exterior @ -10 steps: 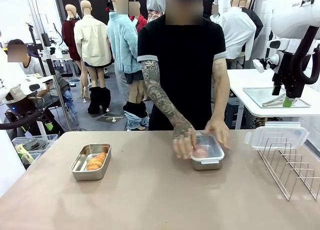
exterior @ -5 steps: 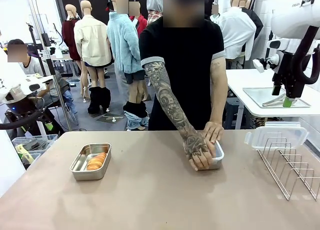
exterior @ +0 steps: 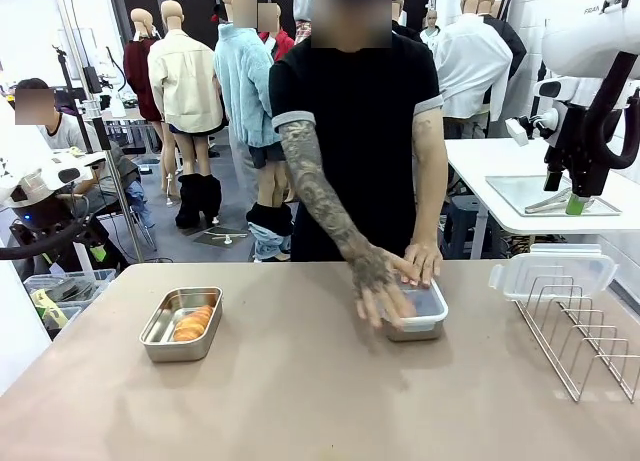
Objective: Place the bread in airtight containers.
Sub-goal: Pick up one Airtight Container lid and hand it to the human.
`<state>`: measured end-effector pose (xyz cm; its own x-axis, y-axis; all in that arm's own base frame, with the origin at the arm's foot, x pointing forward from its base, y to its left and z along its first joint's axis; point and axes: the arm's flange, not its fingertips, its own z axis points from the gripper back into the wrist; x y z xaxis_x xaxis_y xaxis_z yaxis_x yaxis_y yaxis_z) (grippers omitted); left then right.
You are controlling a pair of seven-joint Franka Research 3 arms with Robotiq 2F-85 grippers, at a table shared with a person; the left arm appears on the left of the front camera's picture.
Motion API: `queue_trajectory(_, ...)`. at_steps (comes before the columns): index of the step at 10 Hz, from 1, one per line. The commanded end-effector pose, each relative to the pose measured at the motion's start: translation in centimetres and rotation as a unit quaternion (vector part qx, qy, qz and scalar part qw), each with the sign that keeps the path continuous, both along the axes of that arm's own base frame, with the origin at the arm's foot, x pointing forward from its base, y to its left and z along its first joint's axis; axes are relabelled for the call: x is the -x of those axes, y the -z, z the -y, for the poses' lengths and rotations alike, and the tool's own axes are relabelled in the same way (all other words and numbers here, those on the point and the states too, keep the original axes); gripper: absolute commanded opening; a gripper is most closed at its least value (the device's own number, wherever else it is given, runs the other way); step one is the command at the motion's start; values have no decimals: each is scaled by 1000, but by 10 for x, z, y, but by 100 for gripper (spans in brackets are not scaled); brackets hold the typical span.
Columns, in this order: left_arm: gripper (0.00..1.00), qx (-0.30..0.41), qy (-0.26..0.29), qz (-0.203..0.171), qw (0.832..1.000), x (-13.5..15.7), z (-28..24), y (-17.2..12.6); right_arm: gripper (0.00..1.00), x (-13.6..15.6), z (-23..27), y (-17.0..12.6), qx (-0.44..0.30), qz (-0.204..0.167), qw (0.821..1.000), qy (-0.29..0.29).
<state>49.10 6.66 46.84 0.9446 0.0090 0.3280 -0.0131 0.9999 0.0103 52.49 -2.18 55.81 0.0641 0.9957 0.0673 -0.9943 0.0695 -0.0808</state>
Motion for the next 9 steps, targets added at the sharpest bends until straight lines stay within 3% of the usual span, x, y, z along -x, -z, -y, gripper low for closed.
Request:
queue_trajectory(1, 100, -8, -5, 4, 1000, 2, 0, -1, 100, 1, -1, -1, 4, -3, 1000, 9)
queue_trajectory(9, 100, -8, -5, 4, 1000, 2, 0, -1, 100, 1, -1, -1, 4, -3, 1000, 9)
